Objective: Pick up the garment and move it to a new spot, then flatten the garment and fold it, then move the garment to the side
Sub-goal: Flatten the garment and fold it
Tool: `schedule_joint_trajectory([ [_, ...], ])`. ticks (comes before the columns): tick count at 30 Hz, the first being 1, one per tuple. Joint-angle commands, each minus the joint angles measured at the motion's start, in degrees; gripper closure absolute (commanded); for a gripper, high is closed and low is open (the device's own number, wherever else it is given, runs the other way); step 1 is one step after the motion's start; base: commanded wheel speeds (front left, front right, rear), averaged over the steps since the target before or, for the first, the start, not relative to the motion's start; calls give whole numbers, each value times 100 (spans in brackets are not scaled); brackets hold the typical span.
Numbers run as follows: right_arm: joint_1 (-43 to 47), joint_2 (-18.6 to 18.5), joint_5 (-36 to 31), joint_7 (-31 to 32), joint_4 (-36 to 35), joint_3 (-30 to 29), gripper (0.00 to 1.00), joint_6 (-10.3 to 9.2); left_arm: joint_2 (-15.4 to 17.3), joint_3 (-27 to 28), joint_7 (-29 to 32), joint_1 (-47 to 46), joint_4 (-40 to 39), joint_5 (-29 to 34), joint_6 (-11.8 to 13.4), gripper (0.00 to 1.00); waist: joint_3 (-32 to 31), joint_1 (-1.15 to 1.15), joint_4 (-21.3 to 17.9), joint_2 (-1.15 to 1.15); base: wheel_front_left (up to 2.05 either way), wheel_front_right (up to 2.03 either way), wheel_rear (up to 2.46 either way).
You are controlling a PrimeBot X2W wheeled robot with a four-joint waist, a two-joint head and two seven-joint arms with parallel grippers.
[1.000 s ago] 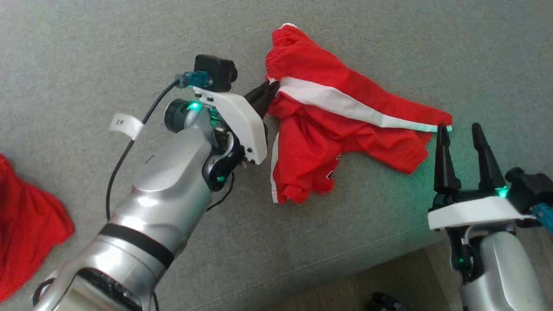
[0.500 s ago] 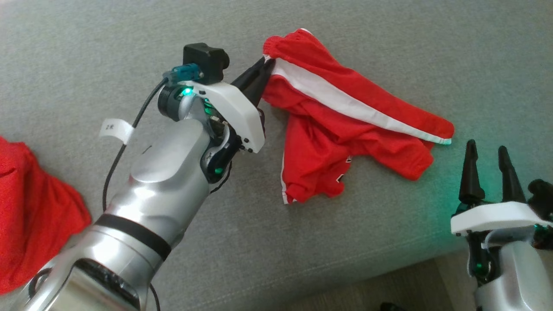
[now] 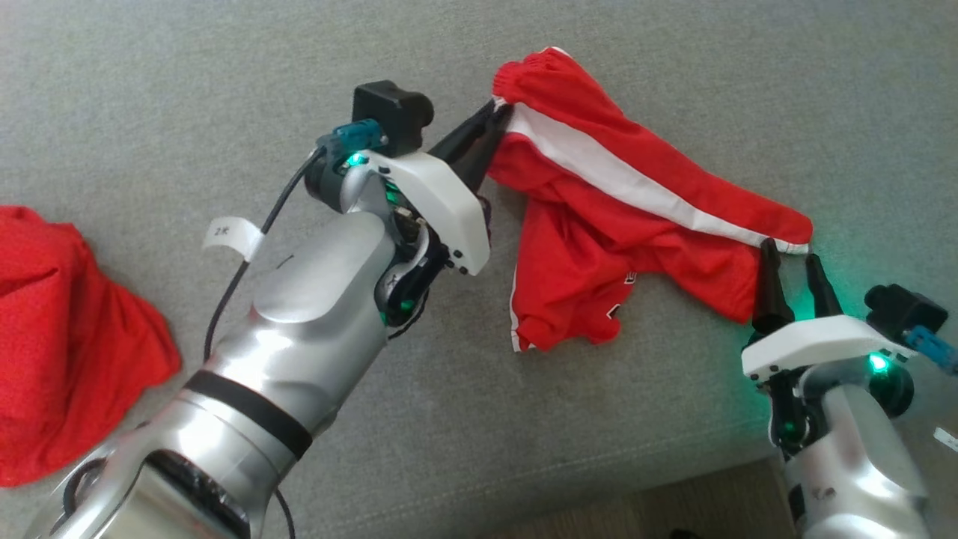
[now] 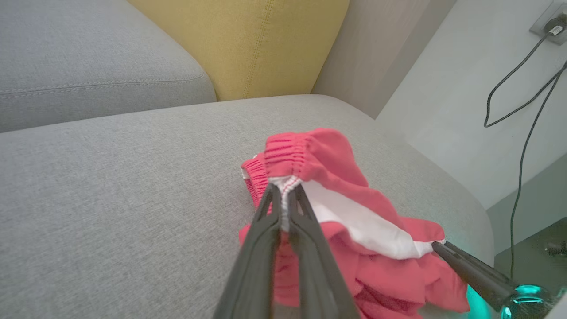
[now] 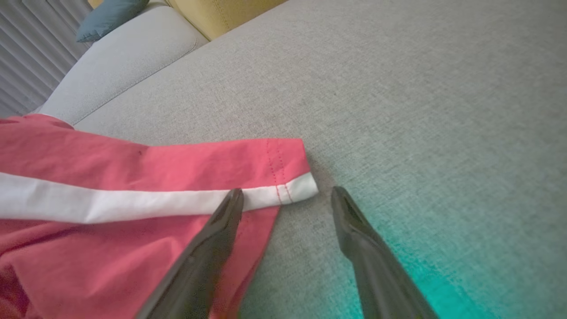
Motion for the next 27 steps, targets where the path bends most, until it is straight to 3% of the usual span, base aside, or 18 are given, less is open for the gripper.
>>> schedule_joint_trajectory([
  [1, -173, -36, 70, -116, 27, 172, 0, 39, 49, 73, -66, -289, -201, -69, 65, 100, -5, 0, 3, 0, 0, 0, 0],
  [10, -494, -36, 255, -335, 578, 257, 0, 39, 49, -84, -109, -348, -183, -207, 143, 100, -24, 0, -27, 0, 0, 0, 0],
  [18, -603, -36, 297, -368, 533, 220, 1, 39, 48, -183, -150, -392, -114, -322, 156, 100, -40, 0, -51, 0, 0, 0, 0],
  [20, -577, -36, 293, -369, 449, 217, 31, 39, 48, -200, -162, -405, -88, -345, 166, 100, -46, 0, -54, 0, 0, 0, 0],
  [21, -561, -36, 284, -369, 395, 218, 54, 39, 48, -204, -169, -410, -71, -356, 171, 100, -50, 0, -57, 0, 0, 0, 0],
  [22, -543, -36, 258, -369, 323, 209, 58, 39, 48, -206, -177, -414, -52, -366, 175, 100, -53, 0, -61, 0, 0, 0, 0],
  [23, -521, -36, 237, -370, 251, 198, 72, 39, 48, -211, -184, -417, -33, -374, 177, 100, -56, 0, -64, 0, 0, 0, 0],
  [24, -496, -36, 229, -370, 193, 191, 95, 39, 48, -216, -191, -421, -15, -381, 179, 100, -60, 0, -65, 0, 0, 0, 0],
  [25, -472, -36, 227, -370, 142, 187, 100, 39, 48, -223, -198, -424, 1, -389, 179, 100, -65, 0, -67, 0, 0, 0, 0],
  [27, -426, -36, 216, -370, 61, 185, 100, 39, 48, -239, -211, -426, 27, -404, 176, 100, -81, 0, -67, 0, 0, 0, 0],
])
